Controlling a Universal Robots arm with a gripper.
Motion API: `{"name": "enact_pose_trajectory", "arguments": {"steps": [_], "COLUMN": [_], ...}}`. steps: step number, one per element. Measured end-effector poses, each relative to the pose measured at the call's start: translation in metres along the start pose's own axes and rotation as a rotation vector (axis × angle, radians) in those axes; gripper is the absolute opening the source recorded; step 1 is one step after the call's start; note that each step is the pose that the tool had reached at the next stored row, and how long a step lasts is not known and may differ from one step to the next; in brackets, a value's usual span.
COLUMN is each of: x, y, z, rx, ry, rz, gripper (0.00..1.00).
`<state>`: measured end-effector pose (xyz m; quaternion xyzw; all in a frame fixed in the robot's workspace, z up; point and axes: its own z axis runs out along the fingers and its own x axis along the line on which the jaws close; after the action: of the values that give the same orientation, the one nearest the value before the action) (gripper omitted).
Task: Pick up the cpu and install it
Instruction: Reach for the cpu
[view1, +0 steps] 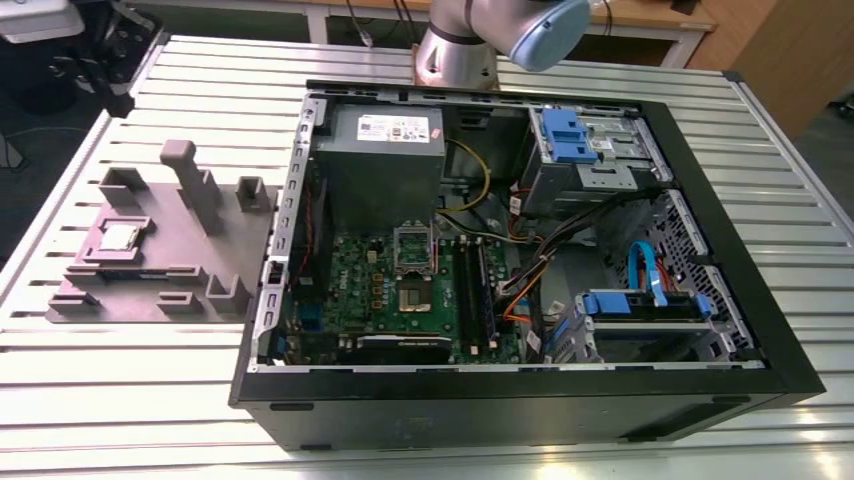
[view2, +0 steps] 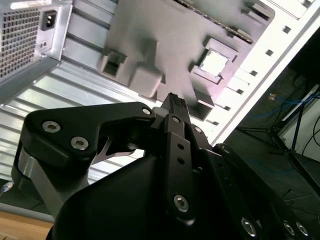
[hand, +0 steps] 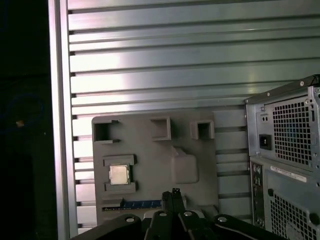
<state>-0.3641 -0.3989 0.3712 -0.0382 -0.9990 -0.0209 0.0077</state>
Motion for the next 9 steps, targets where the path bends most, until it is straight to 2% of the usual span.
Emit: {"name": "enact_pose_trajectory", "arguments": {"steps": [6, 9], "x": [0.0273, 0.0385], "y": [-0.0022, -0.003], "z": [0.002, 0.0025], "rx": [0.0001, 0.0003], "ry": [0.0025, 0.0036], "rz": [0.0, 0.0], "gripper": [0.1, 0.1]}}
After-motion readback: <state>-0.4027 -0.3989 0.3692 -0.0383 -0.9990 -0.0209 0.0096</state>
